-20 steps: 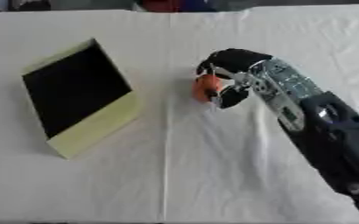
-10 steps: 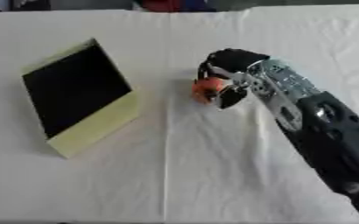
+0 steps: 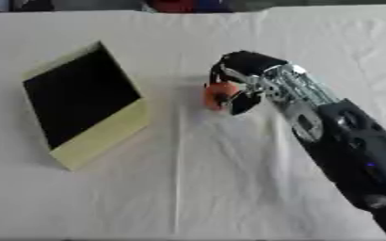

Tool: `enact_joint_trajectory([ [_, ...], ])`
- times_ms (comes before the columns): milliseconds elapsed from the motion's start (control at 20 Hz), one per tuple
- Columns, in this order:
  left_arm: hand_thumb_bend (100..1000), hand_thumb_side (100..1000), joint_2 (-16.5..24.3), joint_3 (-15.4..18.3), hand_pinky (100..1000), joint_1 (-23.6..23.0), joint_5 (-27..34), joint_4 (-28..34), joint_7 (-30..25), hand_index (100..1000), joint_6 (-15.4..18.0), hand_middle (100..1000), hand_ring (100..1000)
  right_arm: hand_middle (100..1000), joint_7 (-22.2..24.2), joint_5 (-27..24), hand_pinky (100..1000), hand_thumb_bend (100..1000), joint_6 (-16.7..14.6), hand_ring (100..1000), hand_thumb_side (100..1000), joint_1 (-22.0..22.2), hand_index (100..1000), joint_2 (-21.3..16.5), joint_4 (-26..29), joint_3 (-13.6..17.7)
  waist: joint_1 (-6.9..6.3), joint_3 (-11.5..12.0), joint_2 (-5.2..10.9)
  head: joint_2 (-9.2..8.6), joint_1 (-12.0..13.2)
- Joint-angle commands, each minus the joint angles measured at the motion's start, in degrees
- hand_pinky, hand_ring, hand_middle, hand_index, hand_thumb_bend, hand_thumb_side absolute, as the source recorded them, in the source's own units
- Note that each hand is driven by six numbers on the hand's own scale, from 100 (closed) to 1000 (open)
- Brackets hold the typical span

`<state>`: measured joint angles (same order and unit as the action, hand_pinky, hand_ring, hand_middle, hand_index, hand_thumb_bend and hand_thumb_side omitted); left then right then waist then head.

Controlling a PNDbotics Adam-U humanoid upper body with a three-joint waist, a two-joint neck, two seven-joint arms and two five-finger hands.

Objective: Pick up objects on the table and place them in the box.

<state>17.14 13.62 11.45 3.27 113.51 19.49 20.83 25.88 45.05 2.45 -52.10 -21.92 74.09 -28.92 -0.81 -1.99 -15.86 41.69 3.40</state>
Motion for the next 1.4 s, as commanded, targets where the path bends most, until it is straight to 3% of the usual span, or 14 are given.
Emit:
enact_joint_trajectory([
  [50, 100, 663, 0.6, 0.2, 567, 0.3, 0.1, 1.1, -0.3, 759, -0.1, 753, 690, 461, -1.7, -0.9, 798, 100, 2.0, 781, 168, -1.5, 675, -0.3, 2.2, 1.0, 0.00, 0.0, 1.30, -0.74, 0.0],
  [350, 100, 663, 0.6, 0.2, 567, 0.3, 0.2, 1.1, -0.3, 760, -0.1, 754, 690, 468, -2.7, 1.0, 808, 100, 2.8, 783, 153, -4.1, 683, 1.2, 5.3, 1.5, 0.01, 0.0, 1.61, -0.72, -0.2],
  [650, 100, 662, 0.6, 0.1, 567, 0.3, 0.2, 1.1, -0.4, 760, -0.2, 753, 690, 471, -2.4, 6.0, 820, 100, 1.1, 785, 133, -9.1, 685, 5.5, 6.7, 1.4, 0.00, 0.2, 1.87, -0.56, -0.5],
  [950, 100, 662, 0.5, -0.1, 567, 0.4, 0.5, 1.1, -0.7, 760, -0.2, 754, 690, 483, -2.8, 12.3, 833, 100, -1.7, 788, 118, -13.9, 680, 13.3, 6.8, 1.1, -0.12, 0.9, 2.06, -0.60, -1.0],
  [1300, 100, 662, 0.2, -0.3, 568, 0.8, 0.9, 1.1, -1.0, 760, -0.1, 754, 690, 504, -3.5, 18.6, 832, 100, -4.1, 786, 126, -16.3, 688, 23.8, 1.1, 0.6, -0.33, 2.0, 2.00, -0.61, -1.7],
  [1350, 100, 662, 0.1, -0.3, 568, 0.8, 1.0, 1.1, -1.0, 760, -0.1, 754, 690, 504, -3.9, 19.4, 829, 100, -4.4, 784, 206, -16.2, 688, 25.0, 0.1, 0.7, -0.36, 2.2, 1.96, -0.63, -1.7],
  [1400, 100, 663, 0.0, -0.3, 568, 0.9, 1.0, 1.1, -1.1, 760, -0.1, 754, 690, 503, -4.4, 20.1, 825, 100, -4.7, 781, 129, -16.2, 687, 26.1, -0.8, 0.7, -0.38, 2.4, 1.89, -0.66, -1.8],
])
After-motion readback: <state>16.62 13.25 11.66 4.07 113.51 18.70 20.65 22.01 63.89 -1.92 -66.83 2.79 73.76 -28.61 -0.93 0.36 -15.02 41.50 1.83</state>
